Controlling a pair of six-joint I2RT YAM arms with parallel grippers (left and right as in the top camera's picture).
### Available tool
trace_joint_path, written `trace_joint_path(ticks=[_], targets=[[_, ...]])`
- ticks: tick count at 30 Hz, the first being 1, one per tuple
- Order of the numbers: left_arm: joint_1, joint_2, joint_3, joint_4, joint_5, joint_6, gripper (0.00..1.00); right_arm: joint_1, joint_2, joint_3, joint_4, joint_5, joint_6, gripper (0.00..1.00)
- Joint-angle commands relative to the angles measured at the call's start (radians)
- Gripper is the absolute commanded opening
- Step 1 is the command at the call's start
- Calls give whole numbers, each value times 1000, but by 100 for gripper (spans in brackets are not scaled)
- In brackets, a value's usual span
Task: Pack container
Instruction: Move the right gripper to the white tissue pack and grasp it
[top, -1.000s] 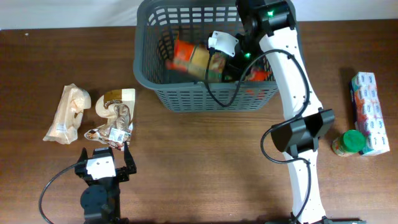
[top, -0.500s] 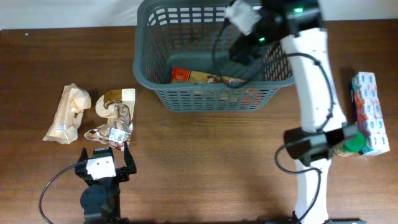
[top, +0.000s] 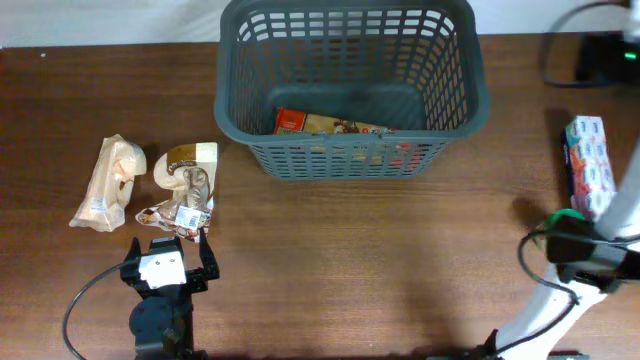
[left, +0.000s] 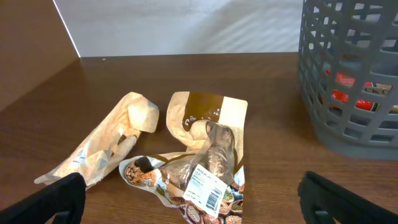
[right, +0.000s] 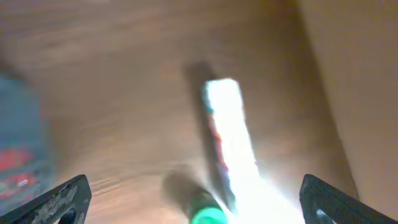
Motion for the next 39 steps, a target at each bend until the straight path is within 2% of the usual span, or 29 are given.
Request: trace_joint_path(ticks=[1,6,12,18,25,39], targets=[[-3,-6,-5,1,10,-10,99,-105,1,-21,-5,21,48,99],[-3,-6,-5,0,10,-10,99,-235,2,-108,26,16,45,99],[-3,-6,-5,1,10,-10,99,-315,2,-340,118,-86,-49,99],[-3,-6,-5,0,10,-10,99,-306,2,-613,256,-191,-188,99],[-3,-6,-5,1,10,-10,99,-292,2,-855,436,-192,-242,99],[-3,-6,-5,1,10,-10,99,-294,2,-1051,664,-177,-270,99]])
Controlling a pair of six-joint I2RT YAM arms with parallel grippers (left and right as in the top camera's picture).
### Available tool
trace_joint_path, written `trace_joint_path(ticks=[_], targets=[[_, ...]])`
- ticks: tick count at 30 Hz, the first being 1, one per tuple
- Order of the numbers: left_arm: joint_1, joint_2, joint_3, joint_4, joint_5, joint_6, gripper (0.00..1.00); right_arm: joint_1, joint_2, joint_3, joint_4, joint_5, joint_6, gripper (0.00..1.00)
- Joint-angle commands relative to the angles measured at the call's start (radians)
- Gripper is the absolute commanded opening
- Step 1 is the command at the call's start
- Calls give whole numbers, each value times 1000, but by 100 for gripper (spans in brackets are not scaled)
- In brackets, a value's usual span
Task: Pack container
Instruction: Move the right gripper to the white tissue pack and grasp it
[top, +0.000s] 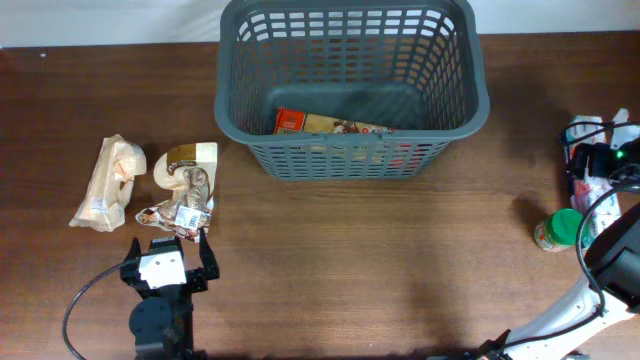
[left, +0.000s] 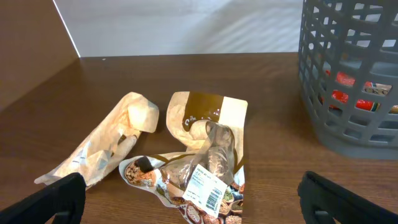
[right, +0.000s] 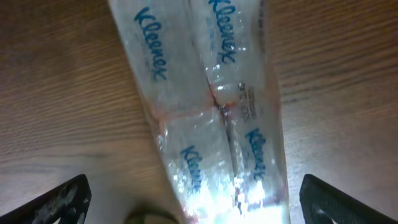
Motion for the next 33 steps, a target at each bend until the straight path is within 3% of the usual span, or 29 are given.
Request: trace_joint_path(ticks=[1,10,13,14,15,17,19,20,26,33], targets=[[-3,-6,-5,0,10,-10,99,3,-1,-34,30,1,-11,99],[-3,-6,-5,0,10,-10,99,3,0,-167,172,3,12,100],[-3,-6,-5,0,10,-10,99,3,1,-188,196,4,42,95],[-3,-6,-5,0,10,-10,99,3,4,-191,202,6,54,89],[-3,-6,-5,0,10,-10,99,3,7,-191,204,6,54,77],[-3,-6,-5,0,10,-10,99,3,12,-191,203,6,54,47],[-3,-6,-5,0,10,-10,99,3,12,-190,198,8,58,25],[-3,-6,-5,0,10,-10,99,3,12,-190,196,14,77,6],[-3,-6,-5,0,10,-10,99,3,11,-164,177,28,137,4],[-3,-6,-5,0,10,-10,99,3,-17,35,71,24,191,4]])
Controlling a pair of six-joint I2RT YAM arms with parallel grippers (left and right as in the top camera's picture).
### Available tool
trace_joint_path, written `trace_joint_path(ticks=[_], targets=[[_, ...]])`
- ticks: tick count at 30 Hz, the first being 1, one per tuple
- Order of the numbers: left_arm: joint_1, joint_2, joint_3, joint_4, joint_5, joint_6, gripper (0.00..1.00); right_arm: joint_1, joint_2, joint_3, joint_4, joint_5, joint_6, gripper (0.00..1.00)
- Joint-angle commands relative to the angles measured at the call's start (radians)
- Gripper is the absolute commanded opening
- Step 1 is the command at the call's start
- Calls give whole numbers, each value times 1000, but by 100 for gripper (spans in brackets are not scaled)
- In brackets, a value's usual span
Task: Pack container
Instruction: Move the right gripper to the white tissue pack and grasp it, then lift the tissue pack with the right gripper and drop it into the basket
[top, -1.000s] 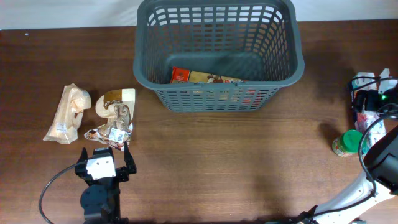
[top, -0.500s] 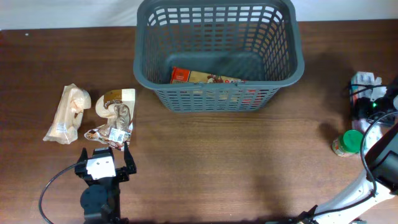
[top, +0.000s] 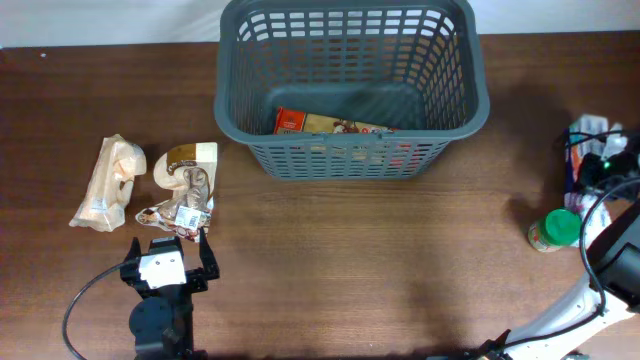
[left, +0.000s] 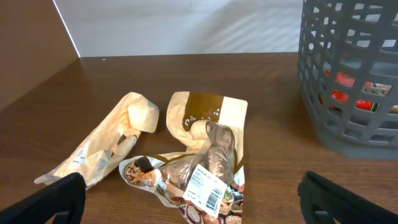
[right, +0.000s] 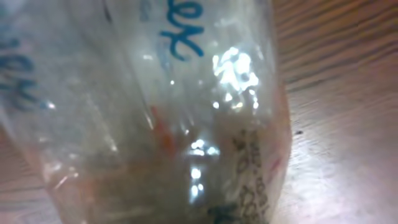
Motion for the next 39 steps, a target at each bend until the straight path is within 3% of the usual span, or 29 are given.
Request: trace_joint_path(ticks=[1,7,13,17,24,29,39], targets=[[-3,-6,-5,0,10,-10,99,5,-26,171,-37,1,58,4],[-3,-6,-5,0,10,-10,99,6,-28,472,-188,-46,61,4],[-3,-6,-5,0,10,-10,99,42,-29,771,-312,-279,-19,4],[-3,-6,-5,0,10,-10,99,112,-30,949,-392,-396,-132,4],[-3,-6,-5,0,10,-10,99,342,-34,1233,-461,-402,-203,4],[-3,-6,-5,0,10,-10,99,548,-35,1347,-463,-399,-257,4],[-3,-6,-5,0,10,-10,99,871,-31,1331,-494,-377,-503,3]])
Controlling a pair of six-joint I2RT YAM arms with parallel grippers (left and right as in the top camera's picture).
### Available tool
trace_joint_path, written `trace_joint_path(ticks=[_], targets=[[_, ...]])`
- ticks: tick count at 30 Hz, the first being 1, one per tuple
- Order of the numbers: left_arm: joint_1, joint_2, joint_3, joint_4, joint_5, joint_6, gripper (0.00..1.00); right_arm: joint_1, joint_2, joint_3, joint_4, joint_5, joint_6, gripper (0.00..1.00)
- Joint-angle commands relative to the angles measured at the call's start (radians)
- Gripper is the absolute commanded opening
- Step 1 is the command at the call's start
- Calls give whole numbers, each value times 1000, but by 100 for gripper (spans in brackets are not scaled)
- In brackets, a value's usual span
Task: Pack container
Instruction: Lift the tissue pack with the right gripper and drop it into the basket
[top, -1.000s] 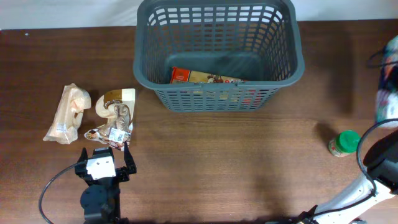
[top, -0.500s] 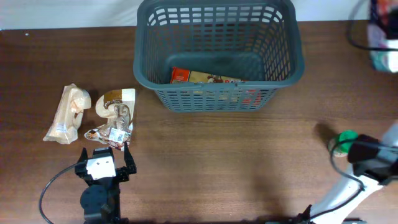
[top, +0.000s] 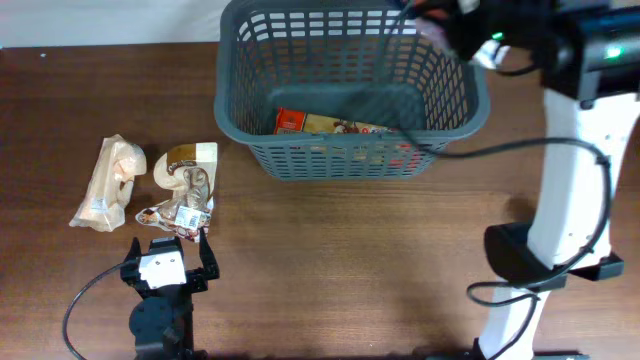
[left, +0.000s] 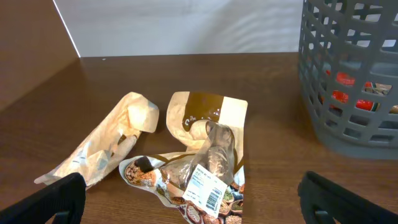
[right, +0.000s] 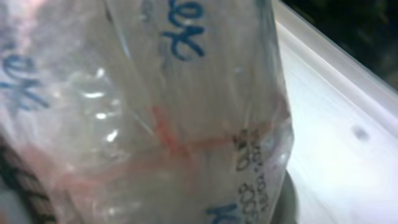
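The grey plastic basket (top: 350, 160) stands at the back middle of the table, with a red-orange box (top: 330, 124) lying in it. My right gripper (top: 455, 25) is over the basket's back right corner, shut on a clear-wrapped tissue pack (right: 155, 112) with blue lettering. The pack fills the right wrist view and hides the fingers. My left gripper (left: 199, 208) rests open near the front left, just short of three snack bags. These are a beige bag (left: 102, 146), a brown-and-cream pouch (left: 208, 112) and a clear printed bag with a barcode label (left: 199, 174).
The right arm's white link (top: 565, 180) and dark base joint (top: 515, 250) stand at the right side, with a black cable looping to the basket. The basket wall (left: 348, 81) lies to the right of the left gripper. A white wall runs behind the table.
My right gripper was down on the tissue pack at the table's right edge. It is now up over the basket's back right corner with the pack in it. The left arm has not moved.
My right gripper was first open near the tissue pack and a green-lidded jar at the right edge. Then it was open right above the pack, then pressed close onto it. Now the pack is off the table and over the basket. The left gripper stayed open throughout.
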Motion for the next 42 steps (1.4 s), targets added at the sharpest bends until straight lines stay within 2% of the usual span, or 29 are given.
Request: trace_joint_path(ticks=[1,7,14,18,27,36,37,38,39,42], targets=[[-3,-6,-5,0,10,-10,99,68,-25,-10,-20,5,-119,4],[-3,-6,-5,0,10,-10,99,101,-2,-67,-97,14,-165,4],[-3,-6,-5,0,10,-10,99,101,15,-306,-98,36,-218,4],[-3,-6,-5,0,10,-10,99,101,15,-487,-23,36,-218,4],[-3,-6,-5,0,10,-10,99,101,15,-757,168,36,-217,4],[-3,-6,-5,0,10,-10,99,101,20,-825,253,37,-199,4],[-3,-6,-5,0,10,-10,99,101,20,-825,261,37,-189,7],[-3,-6,-5,0,10,-10,99,101,20,-825,268,37,-175,34],[-3,-6,-5,0,10,-10,99,101,20,-825,275,37,-163,100],[-3,-6,-5,0,10,-10,99,101,20,-825,281,37,-160,99]])
